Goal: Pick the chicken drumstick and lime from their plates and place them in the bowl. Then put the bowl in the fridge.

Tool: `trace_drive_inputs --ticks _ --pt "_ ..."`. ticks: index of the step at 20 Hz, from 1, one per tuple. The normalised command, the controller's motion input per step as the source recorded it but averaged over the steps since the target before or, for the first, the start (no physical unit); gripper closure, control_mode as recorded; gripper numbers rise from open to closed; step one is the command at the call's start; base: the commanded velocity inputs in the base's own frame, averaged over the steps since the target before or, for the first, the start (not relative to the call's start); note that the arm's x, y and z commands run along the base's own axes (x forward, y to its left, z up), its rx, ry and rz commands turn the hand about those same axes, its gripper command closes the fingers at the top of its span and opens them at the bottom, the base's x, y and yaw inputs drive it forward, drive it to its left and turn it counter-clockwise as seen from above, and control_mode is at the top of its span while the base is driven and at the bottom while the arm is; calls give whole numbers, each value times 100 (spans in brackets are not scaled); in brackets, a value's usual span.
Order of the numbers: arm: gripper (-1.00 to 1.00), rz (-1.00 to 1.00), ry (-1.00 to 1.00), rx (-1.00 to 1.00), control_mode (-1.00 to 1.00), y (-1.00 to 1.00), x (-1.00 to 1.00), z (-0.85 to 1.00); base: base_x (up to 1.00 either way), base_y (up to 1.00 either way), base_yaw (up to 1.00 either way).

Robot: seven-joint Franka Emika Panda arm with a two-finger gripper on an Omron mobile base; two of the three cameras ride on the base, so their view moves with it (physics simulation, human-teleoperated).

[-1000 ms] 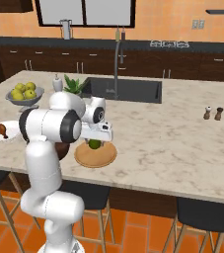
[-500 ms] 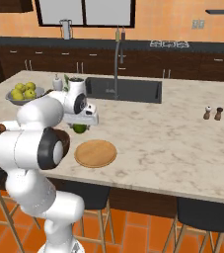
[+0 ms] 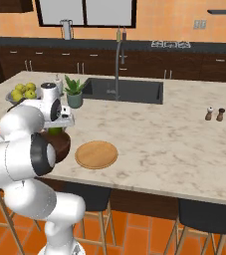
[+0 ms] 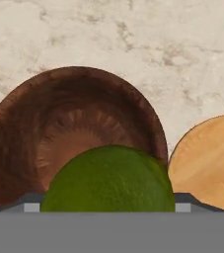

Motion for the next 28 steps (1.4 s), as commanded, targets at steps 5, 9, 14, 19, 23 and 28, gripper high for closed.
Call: trace_drive_inputs --ticks 5,9,14,19,23,28 --pt "100 21 9 -10 -100 50 0 -46 0 0 0" --pt "100 9 3 -12 -100 14 0 -57 0 0 0" --pt "100 3 1 0 -100 4 0 -29 0 0 0" --pt "-100 3 -2 0 -100 5 0 -16 0 0 0" --pt "-100 0 -7 0 -100 0 0 0 0 0 0" --pt "-100 0 -1 0 -100 0 0 2 0 0 0"
